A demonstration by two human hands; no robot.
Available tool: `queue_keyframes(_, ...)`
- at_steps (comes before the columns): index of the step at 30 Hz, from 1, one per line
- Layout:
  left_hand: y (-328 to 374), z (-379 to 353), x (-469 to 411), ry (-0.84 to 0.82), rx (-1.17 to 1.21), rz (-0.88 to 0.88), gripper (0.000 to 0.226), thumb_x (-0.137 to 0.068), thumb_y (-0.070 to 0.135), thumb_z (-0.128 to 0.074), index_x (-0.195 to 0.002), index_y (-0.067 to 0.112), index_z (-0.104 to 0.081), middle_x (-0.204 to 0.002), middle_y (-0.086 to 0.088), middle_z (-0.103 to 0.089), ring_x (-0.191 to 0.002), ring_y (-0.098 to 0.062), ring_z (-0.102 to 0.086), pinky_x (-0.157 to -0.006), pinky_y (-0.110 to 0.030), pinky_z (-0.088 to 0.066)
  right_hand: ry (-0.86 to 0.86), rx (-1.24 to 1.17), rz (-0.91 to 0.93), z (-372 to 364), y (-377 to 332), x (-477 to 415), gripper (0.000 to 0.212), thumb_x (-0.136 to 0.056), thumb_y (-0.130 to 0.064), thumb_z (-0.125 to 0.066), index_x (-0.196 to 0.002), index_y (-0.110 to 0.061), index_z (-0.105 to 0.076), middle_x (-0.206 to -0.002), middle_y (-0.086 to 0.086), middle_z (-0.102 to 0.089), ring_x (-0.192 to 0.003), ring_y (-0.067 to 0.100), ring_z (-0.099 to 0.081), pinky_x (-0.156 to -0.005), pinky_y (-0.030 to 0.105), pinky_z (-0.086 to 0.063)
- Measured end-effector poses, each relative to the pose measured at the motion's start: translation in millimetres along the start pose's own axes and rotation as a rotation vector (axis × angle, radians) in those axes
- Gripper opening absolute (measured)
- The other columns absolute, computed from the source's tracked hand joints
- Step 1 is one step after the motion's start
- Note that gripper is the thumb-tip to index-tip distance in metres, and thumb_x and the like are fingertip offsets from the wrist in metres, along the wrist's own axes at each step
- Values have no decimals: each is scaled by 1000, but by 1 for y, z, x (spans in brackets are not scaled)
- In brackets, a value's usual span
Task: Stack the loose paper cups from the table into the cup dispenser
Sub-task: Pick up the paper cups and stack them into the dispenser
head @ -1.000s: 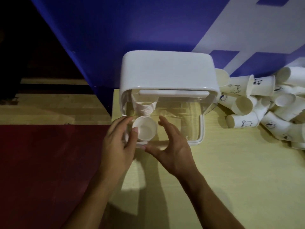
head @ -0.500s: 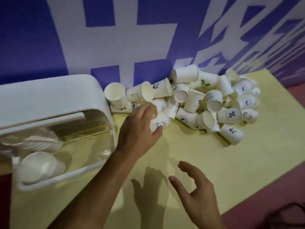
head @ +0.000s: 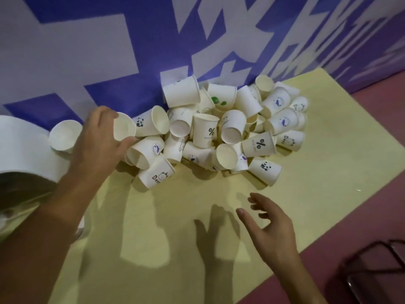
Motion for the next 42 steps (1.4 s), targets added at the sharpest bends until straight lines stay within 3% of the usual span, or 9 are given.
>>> queue_keyframes(4, 2, -3, -4, -42, 29, 23, 69, -82, 18, -87, -139, 8, -49, -146, -12, -45, -122, -41, -54, -97, -57, -48, 5, 71, -8, -7, -5, -52, 73, -81, -58, -80, -142, -26, -56, -124, -17, -60, -100, 5, -59, -82, 29, -50)
queue_keyframes(11, -6, -7, 2, -110, 54, 20, 77, -85, 22, -84, -149, 14, -43, -145, -16, -52, -127, -41, -53, -101, -54, -45, -30, 155, -16, -43, -24, -104, 105, -71, -62, -87, -157, -24, -39, -143, 1, -55, -129, 20, -54, -99, 42, -51)
queue_keyframes(20, 18, 46, 33, 178, 198, -33, 73, -84, 32, -84, -143, 7, -49, -138, -14, -58, -121, -30, -54, -97, -34, -43, 26, 143, 52, -51, -33, -99, 59, -81, -50, -83, -126, -19, -60, -109, -6, -53, -104, 17, -53, -80, 31, -41)
queue_keyframes(24, 19, 51, 80, 215, 303, 9, 75, -81, 52, -77, -136, 4, -58, -129, -14, -66, -112, -31, -64, -95, -43, -53, 58, 131, 158, -46, -37, -71, 60, -82, -45, -84, -130, -18, -60, -112, -9, -54, -108, 16, -53, -85, 33, -46)
queue_keyframes(27, 15, 46, 120, 183, 396, 1, 79, -79, 61, -76, -131, 3, -62, -122, -11, -70, -105, -29, -67, -94, -48, -56, -3, 64, 163, -44, -44, -47, 63, -86, -45, -80, -139, -21, -56, -118, -20, -54, -107, -3, -51, -87, 16, -40)
queue_keyframes(30, 8, 49, 150, 159, 425, -7, 85, -78, 73, -73, -128, 5, -64, -119, -1, -70, -102, -20, -66, -94, -28, -53, -45, 25, 205, -47, -60, -22, 65, -84, -53, -78, -140, -30, -54, -121, -40, -49, -112, -19, -48, -86, 1, -36)
queue_keyframes(33, -8, 62, 168, 116, 498, 80, 94, -68, 84, -70, -131, 15, -65, -121, 25, -62, -104, 2, -61, -92, -7, -46, -72, 28, 252, -56, -86, 1, 76, -79, -69, -77, -140, -30, -56, -125, -34, -53, -117, -15, -48, -88, 3, -37)
queue_keyframes(36, -34, 79, 187, 79, 543, 161, 94, -57, 82, -77, -133, 29, -62, -123, 27, -63, -109, 8, -60, -90, -2, -43, -118, 22, 319, -73, -117, 27, 80, -74, -74, -71, -136, -26, -60, -127, -21, -60, -118, -12, -50, -90, 1, -35)
queue_keyframes(42, -86, 124, 235, 172, 572, 164, 72, -66, 55, -84, -131, 34, -59, -127, 24, -64, -116, 3, -62, -90, -12, -49, -271, -96, 366, -127, -175, 88, 71, -70, -70, -73, -130, -36, -59, -125, -24, -65, -115, -7, -57, -83, 10, -46)
Point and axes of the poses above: each hand's wrist, its own x-axis away from the middle knuckle, its own z-axis out of the back of the hand, y = z × x, the point moved 6 cm from there along -x, towards the middle knuckle
